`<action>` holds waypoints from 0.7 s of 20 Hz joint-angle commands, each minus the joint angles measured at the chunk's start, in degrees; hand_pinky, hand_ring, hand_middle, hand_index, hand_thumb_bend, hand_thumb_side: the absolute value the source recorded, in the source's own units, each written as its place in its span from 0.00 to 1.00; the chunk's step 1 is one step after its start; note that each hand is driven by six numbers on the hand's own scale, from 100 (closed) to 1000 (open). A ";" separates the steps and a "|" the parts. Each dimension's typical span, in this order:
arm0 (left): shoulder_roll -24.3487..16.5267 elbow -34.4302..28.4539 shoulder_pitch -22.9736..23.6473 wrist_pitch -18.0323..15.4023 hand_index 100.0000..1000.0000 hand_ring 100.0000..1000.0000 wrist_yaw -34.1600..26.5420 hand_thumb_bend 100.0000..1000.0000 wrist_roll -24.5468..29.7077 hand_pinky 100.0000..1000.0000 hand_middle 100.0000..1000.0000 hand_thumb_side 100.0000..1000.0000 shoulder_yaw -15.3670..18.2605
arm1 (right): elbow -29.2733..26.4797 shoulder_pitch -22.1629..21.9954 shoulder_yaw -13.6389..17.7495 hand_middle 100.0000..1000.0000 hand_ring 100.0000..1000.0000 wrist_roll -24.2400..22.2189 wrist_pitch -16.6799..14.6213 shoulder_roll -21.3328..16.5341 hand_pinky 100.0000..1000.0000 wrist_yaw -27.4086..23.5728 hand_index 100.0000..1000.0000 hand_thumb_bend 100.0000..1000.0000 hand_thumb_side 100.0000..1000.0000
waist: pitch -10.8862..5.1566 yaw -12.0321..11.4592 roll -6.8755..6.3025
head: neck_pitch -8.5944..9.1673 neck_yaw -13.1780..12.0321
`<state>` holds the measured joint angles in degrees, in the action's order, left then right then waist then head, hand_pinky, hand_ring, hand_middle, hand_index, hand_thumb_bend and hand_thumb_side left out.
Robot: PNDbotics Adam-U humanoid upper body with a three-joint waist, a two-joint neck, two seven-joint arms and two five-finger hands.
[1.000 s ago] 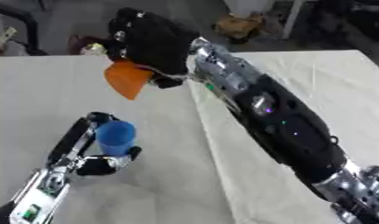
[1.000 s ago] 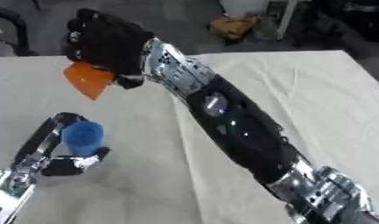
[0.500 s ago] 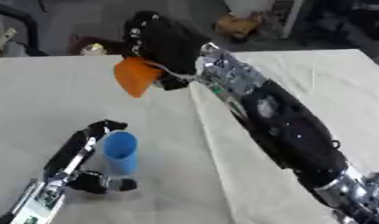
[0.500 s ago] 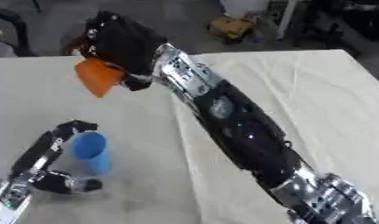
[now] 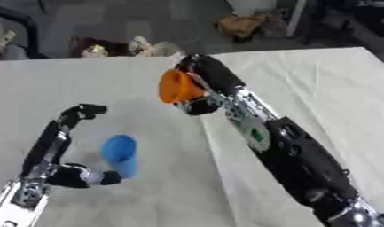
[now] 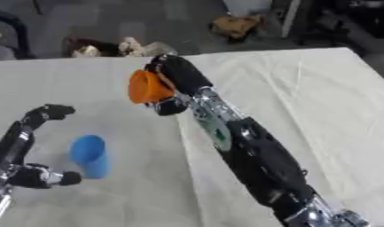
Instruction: Pour the contents of one cup into another cup.
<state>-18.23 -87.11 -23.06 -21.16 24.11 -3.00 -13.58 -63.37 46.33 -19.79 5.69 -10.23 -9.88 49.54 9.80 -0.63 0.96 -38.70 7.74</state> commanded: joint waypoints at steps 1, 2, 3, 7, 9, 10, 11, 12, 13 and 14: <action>-1.47 -2.59 -0.32 1.31 0.83 0.78 -2.17 1.00 0.03 0.76 0.70 0.62 1.71 | 2.16 -0.11 -0.32 0.09 0.70 -0.71 -0.55 0.08 0.67 -6.47 0.27 0.00 0.16 | -0.85 -0.13 -0.20 | 0.39 0.30; -1.46 -2.85 -0.26 1.58 0.83 0.78 -2.55 1.00 0.09 0.76 0.69 0.63 1.91 | 2.68 -0.50 -0.62 0.10 0.71 -1.49 -1.35 0.08 0.68 -7.54 0.28 0.06 0.24 | -0.87 -0.17 -0.18 | 0.40 0.31; -1.43 -3.04 -0.19 1.81 0.83 0.78 -2.86 1.00 0.16 0.76 0.69 0.63 2.12 | 3.08 -0.88 -0.88 0.14 0.73 -2.42 -2.23 0.05 0.70 -8.15 0.32 0.19 0.39 | -0.90 -0.17 -0.17 | 0.40 0.30; -1.32 -3.50 0.18 2.44 0.83 0.78 -3.79 1.00 0.20 0.76 0.69 0.64 2.82 | 3.99 -1.91 -1.52 0.40 0.84 -7.73 -5.78 -0.27 0.81 -6.24 0.57 0.54 0.68 | -1.09 0.10 -0.15 | 0.43 0.35; -1.29 -3.70 0.32 2.63 0.82 0.78 -4.05 1.00 0.12 0.76 0.69 0.64 3.15 | 4.35 -2.19 -1.44 0.55 0.90 -10.94 -7.11 -0.44 0.88 -4.03 0.72 0.65 0.71 | -1.16 0.23 -0.14 | 0.40 0.34; -1.28 -3.78 0.39 2.71 0.82 0.78 -4.15 1.00 0.05 0.76 0.69 0.64 3.30 | 4.41 -2.26 -1.25 0.63 0.92 -12.53 -7.60 -0.51 0.90 -2.90 0.77 0.69 0.73 | -1.19 0.30 -0.13 | 0.39 0.34; -1.27 -3.85 0.45 2.79 0.82 0.78 -4.24 1.00 0.00 0.76 0.69 0.64 3.42 | 4.30 -2.30 -0.99 0.66 0.92 -13.81 -7.97 -0.62 0.90 -1.92 0.79 0.70 0.74 | -1.21 0.36 -0.13 | 0.40 0.32; -1.26 -3.90 0.52 2.85 0.82 0.78 -4.29 1.00 -0.04 0.76 0.69 0.64 3.52 | 4.08 -2.35 -0.67 0.66 0.92 -14.65 -8.21 -0.73 0.90 -1.27 0.79 0.70 0.74 | -1.24 0.41 -0.13 | 0.41 0.27; -1.26 -3.95 0.59 2.90 0.82 0.78 -4.32 1.00 -0.08 0.76 0.69 0.64 3.61 | 3.86 -2.40 -0.38 0.71 0.93 -15.26 -8.34 -0.85 0.91 -0.87 0.81 0.72 0.75 | -1.25 0.46 -0.13 | 0.39 0.24; -1.26 -4.00 0.68 2.95 0.82 0.78 -4.33 1.00 -0.12 0.76 0.69 0.65 3.70 | 3.63 -2.41 -0.14 0.72 0.94 -15.80 -8.37 -1.01 0.91 -0.59 0.81 0.72 0.76 | -1.28 0.51 -0.12 | 0.35 0.27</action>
<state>-18.47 -89.67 -21.91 -18.41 20.20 -2.98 -10.67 -58.66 43.25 -20.68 -9.15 -18.32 -9.82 48.04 9.56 -0.18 0.94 -38.70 7.99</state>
